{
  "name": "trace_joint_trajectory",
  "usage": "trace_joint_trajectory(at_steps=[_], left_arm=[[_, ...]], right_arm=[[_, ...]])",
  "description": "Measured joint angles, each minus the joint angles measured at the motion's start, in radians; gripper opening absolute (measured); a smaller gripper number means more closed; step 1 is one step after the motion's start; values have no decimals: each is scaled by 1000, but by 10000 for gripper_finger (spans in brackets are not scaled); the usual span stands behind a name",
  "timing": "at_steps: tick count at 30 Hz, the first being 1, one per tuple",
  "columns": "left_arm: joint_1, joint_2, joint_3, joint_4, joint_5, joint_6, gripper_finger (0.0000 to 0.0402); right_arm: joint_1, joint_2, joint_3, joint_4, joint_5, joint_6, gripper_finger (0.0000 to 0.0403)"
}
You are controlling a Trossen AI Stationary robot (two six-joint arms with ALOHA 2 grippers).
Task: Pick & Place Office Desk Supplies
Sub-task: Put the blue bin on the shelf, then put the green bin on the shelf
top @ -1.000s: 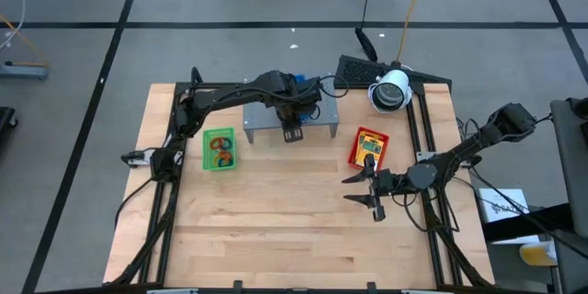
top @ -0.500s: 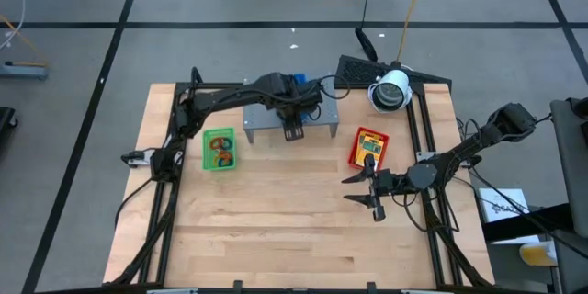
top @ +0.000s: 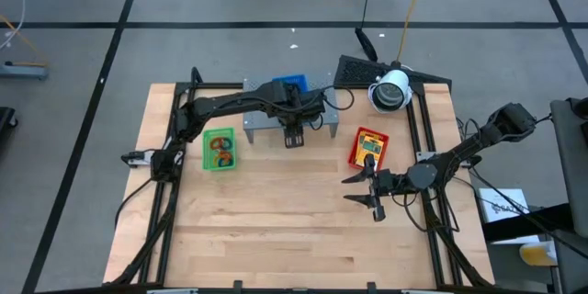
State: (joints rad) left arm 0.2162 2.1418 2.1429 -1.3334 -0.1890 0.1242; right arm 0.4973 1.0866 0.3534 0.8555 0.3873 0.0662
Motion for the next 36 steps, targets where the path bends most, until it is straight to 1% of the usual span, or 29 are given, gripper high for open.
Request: trace_joint_trajectory(at_steps=[5,15,16,20,26,32,36], left_arm=[[-11,-1,43,-30,-46,6,196],[-10,-2,212,-98,-49,-2,195],[-13,-8,214,-94,-50,-3,196],[-23,-62,204,-86,-59,-9,196],[-59,-155,204,-91,-89,-59,195],[-132,-269,204,-131,-73,-124,196],[-189,-337,204,-176,-73,-207,196]], right_arm=[[0,0,0,0,0,0,185],[0,0,0,-1,0,0,185],[0,0,0,-1,0,0,185],[0,0,0,-8,0,0,185],[0,0,0,-16,0,1,185],[0,0,0,-15,0,1,185],[0,0,0,-7,0,1,185]])
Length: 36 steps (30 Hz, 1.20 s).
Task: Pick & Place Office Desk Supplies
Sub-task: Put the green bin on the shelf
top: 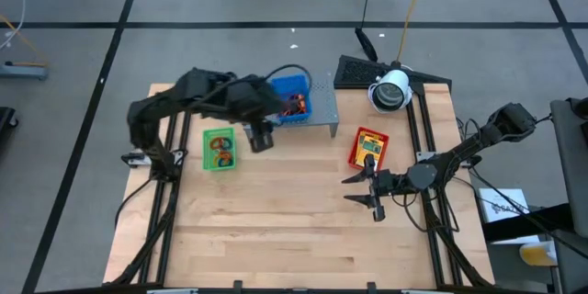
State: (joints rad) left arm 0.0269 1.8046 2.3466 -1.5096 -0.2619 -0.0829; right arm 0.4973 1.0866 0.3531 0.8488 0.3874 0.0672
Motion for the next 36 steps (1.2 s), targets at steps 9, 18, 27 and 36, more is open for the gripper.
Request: trace_joint_trajectory(at_steps=[9,18,27,36], left_arm=[[-130,-93,0,-61,24,-189,196],[-248,-123,0,-61,112,-257,195],[-354,-125,0,-61,134,-222,196],[-476,-125,0,-61,17,-192,196]], right_arm=[[-1,0,0,16,1,2,185],[-46,0,0,59,0,25,185],[-148,0,0,68,0,29,185],[-199,0,0,67,-1,50,185]])
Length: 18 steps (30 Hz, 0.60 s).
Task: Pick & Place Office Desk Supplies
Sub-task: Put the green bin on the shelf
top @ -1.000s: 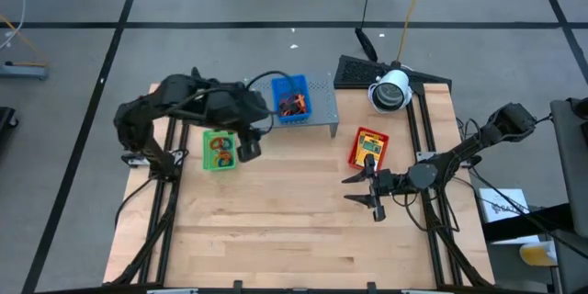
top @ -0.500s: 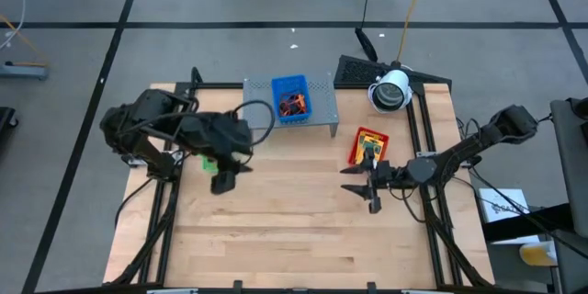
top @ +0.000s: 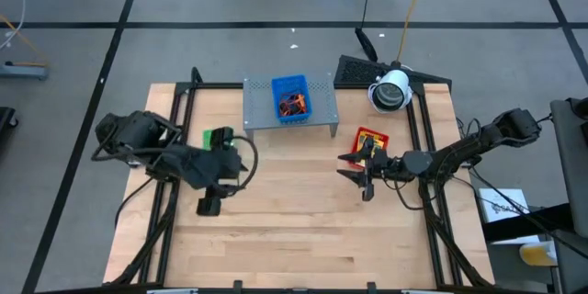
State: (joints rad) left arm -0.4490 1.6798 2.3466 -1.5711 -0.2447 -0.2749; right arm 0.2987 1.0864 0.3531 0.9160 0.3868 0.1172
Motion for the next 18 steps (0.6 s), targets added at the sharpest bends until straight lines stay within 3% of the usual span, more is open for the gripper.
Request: trace_joint_trajectory(at_steps=[18], left_arm=[[-254,-7,-1,0,-269,-105,196]], right_arm=[[-12,0,0,0,-26,4,185]])
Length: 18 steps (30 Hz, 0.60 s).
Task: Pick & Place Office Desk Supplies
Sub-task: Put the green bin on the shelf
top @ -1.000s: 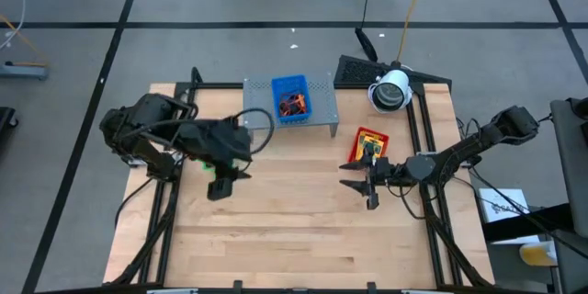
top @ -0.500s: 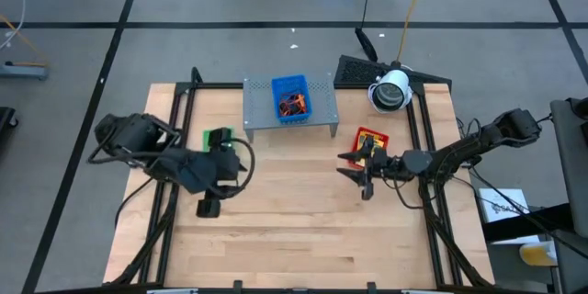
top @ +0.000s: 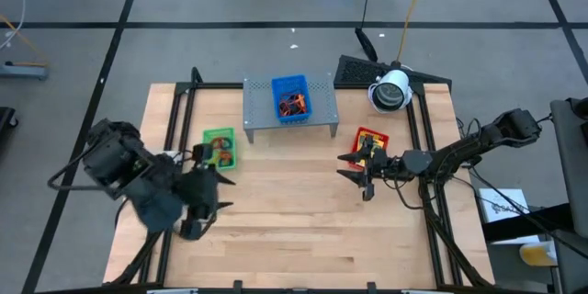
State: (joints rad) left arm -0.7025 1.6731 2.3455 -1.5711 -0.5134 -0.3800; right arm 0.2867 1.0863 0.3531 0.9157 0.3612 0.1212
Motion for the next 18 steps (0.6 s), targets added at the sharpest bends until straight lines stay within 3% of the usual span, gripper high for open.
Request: trace_joint_trajectory(at_steps=[5,8,14,18], left_arm=[[-71,-1,-36,1,-74,-33,196],[-107,-18,-118,1,-118,-86,196],[-109,-116,-392,1,-142,-262,196],[-106,-244,-598,36,-197,-379,196]], right_arm=[[0,0,0,0,0,16,185],[0,0,0,0,0,16,185],[0,0,0,0,0,16,185],[0,0,0,-1,0,16,185]])
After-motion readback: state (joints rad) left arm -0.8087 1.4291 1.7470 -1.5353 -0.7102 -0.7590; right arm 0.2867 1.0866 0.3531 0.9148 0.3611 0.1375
